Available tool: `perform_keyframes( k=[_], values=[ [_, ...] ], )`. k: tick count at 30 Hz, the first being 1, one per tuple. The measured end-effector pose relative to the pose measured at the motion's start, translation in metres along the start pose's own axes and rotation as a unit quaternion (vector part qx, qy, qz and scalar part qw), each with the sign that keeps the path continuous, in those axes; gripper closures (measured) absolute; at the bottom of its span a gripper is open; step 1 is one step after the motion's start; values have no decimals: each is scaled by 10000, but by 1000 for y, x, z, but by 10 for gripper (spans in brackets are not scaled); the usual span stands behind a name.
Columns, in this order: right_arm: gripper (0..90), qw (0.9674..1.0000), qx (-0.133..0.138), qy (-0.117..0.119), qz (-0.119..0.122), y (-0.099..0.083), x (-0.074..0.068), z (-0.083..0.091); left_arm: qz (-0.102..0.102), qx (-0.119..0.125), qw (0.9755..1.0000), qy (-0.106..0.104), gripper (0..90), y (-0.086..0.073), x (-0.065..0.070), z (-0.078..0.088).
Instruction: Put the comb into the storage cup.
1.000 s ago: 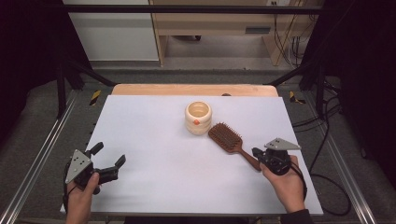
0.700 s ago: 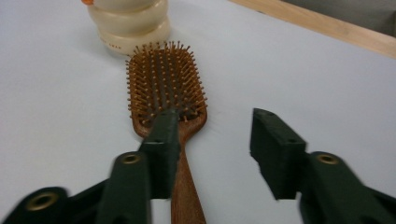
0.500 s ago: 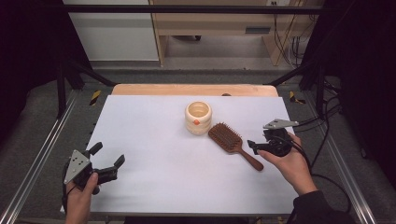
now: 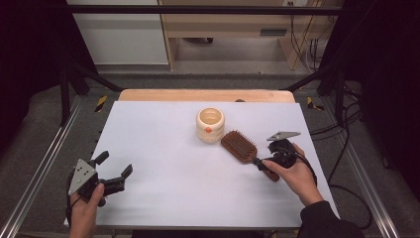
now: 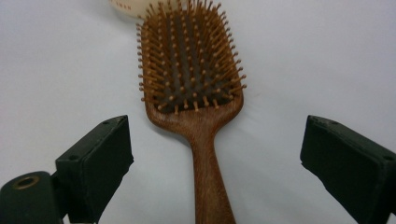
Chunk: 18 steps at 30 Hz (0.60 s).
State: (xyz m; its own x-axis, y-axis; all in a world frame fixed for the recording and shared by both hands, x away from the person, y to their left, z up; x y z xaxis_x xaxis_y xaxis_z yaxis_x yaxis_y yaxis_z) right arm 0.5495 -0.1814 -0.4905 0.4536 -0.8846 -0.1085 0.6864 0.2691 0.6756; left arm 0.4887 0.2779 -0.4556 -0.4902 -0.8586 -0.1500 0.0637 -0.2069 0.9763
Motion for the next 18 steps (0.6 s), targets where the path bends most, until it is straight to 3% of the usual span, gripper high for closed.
perform_keyframes(
  k=[5, 7, 10, 18],
  values=[
    [175, 9993, -377, -8, 19, -12, -2, -16, 2, 3, 10000, 2, 42, 0, 0, 0],
    [192, 9991, -421, 9, 24, -13, -3, -18, -4, -5, 10000, -2, 42, 0, 0, 0],
    [303, 9983, -581, 13, 18, -17, -3, -24, -4, -3, 10000, -2, 42, 0, 0, 0],
    [429, 9969, -780, 39, 127, -21, -4, -31, -5, -1, 10000, -1, 42, 0, 0, 0]
  ],
)
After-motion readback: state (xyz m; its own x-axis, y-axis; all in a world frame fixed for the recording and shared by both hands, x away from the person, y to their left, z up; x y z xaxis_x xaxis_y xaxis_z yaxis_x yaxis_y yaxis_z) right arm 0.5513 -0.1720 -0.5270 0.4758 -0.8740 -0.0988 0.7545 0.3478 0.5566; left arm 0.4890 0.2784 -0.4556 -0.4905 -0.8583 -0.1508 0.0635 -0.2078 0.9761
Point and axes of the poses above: each handheld gripper's, and its own axes: z roughly backward along the jaws, y roughly out of its top, x roughly to its right, the point moved 9 cm from there along -z, roughly forward along the jaws, and after that the axes turned 7 degrees about -z, right-handed, at the moved point
